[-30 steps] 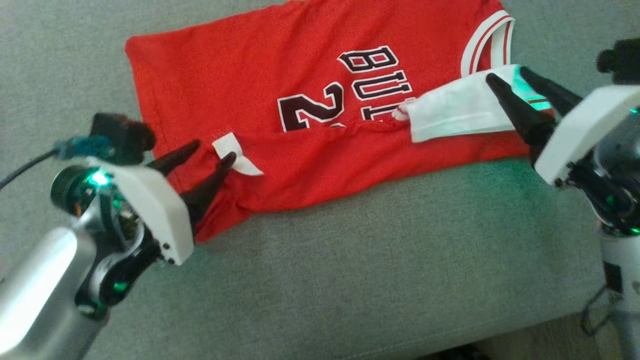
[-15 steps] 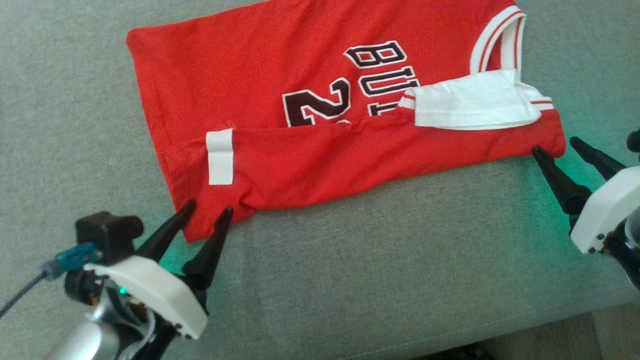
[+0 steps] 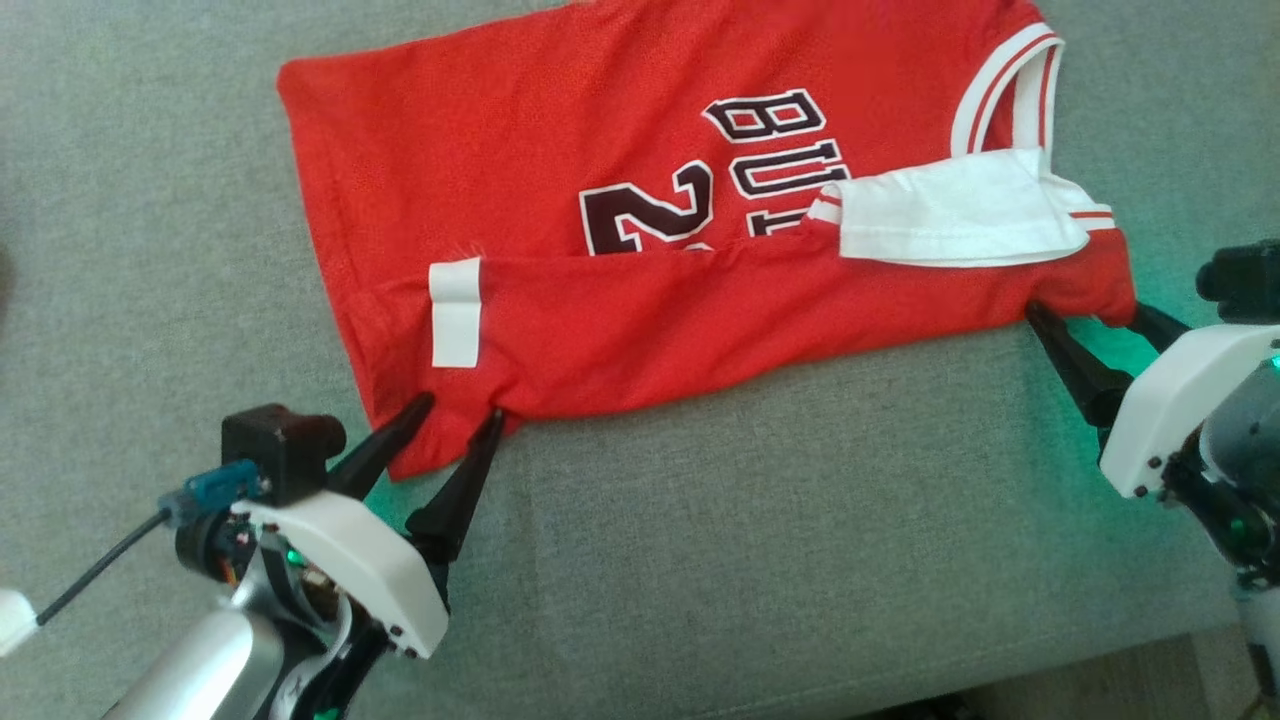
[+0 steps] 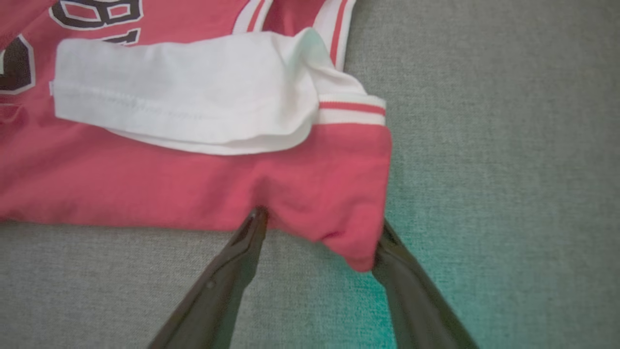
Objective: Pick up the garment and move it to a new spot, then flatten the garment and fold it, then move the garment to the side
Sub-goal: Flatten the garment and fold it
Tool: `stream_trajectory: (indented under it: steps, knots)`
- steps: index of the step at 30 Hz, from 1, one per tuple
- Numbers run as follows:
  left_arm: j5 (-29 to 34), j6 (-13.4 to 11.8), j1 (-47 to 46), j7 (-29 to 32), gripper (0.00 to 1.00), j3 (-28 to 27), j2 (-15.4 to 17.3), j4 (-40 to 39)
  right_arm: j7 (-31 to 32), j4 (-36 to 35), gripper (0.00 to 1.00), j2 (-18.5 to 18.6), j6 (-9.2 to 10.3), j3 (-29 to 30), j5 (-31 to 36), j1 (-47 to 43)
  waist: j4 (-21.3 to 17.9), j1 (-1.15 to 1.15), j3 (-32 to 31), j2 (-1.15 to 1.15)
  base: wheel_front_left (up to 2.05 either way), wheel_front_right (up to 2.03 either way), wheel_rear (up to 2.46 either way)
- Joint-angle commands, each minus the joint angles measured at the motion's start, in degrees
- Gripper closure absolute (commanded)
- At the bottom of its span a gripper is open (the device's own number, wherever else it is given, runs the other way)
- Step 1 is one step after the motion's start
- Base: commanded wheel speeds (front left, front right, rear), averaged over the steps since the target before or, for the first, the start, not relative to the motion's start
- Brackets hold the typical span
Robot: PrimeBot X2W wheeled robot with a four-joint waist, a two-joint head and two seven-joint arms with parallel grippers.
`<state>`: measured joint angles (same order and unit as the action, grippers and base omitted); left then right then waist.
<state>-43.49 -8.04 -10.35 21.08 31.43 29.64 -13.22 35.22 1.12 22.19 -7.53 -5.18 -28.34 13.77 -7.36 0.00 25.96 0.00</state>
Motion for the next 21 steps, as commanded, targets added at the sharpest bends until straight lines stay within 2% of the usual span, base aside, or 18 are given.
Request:
stream_trajectory:
  steps: [1, 9, 10, 11, 12, 13, 14, 15, 18, 21]
  knots:
    - [0.27, 0.34, -0.25, 0.07, 0.0, -1.46, 1.65, -1.21, -0.11, -1.53, 0.0, 1.33, 0.04, -0.69, -0.66, 0.27, -0.13, 0.0, -0.37, 0.0, 0.0, 0.0, 0.0]
    - [1.95, 1.72, 0.03, 3.66, 0.0, 0.74, 5.31, -1.34, 0.72, -0.36, 0.0, 2.49, 0.04, -2.07, -2.18, 0.66, -0.02, 0.0, 0.61, 0.0, 0.0, 0.0, 0.0]
    - [2.55, 1.94, -0.59, 4.21, 0.09, 1.08, 5.73, -0.92, 0.82, -0.02, 0.0, 2.45, 0.04, -2.43, -2.31, 1.07, -0.01, 0.0, 0.86, 0.0, 0.0, 0.0, 0.0]
    - [3.3, 2.17, -1.32, 4.63, 0.57, 1.38, 6.15, -0.43, 0.8, 0.42, 0.0, 2.45, 0.04, -2.8, -2.4, 1.55, 0.02, 0.0, 1.04, 0.0, 0.0, 0.0, 0.0]
    - [3.89, 2.26, -2.08, 4.94, 0.74, 1.53, 6.37, 0.13, 0.71, 0.93, 0.0, 2.53, 0.04, -3.27, -2.53, 2.1, 0.04, 0.0, 1.2, 0.0, 0.0, 0.0, 0.0]
    - [4.44, 2.43, -2.82, 5.24, 1.0, 1.72, 6.58, 0.72, 0.42, 1.47, 0.14, 2.68, 0.04, -3.73, -2.66, 2.71, 0.09, 0.0, 1.29, 0.0, 0.0, 0.0, 0.0]
    - [5.19, 2.72, -3.61, 5.47, 1.0, 1.96, 6.95, 1.37, 0.06, 1.98, 0.71, 3.02, 0.04, -4.45, -2.89, 3.34, 0.13, 0.0, 1.26, 0.0, 0.0, 0.0, 0.0]
    - [5.86, 3.09, -4.28, 5.62, 1.0, 2.19, 7.36, 2.01, -0.25, 2.49, 1.0, 3.6, 0.04, -5.29, -3.24, 3.88, 0.17, 0.0, 1.07, 0.0, 0.0, 0.0, 0.0]
    - [6.31, 3.94, -5.43, 5.62, 1.0, 1.87, 8.5, 2.81, -1.4, 2.78, 1.0, 6.53, 0.04, -7.81, -5.66, 5.19, 0.36, 0.0, 0.11, 0.0, 0.0, 0.0, 0.0]
    - [6.33, 4.32, -5.33, 5.69, 1.0, 1.0, 10.55, 1.61, -1.59, 1.85, 1.0, 11.71, 0.04, -9.96, -9.35, 5.8, 0.63, 0.0, -1.27, 0.0, 0.0, 0.0, 0.0]
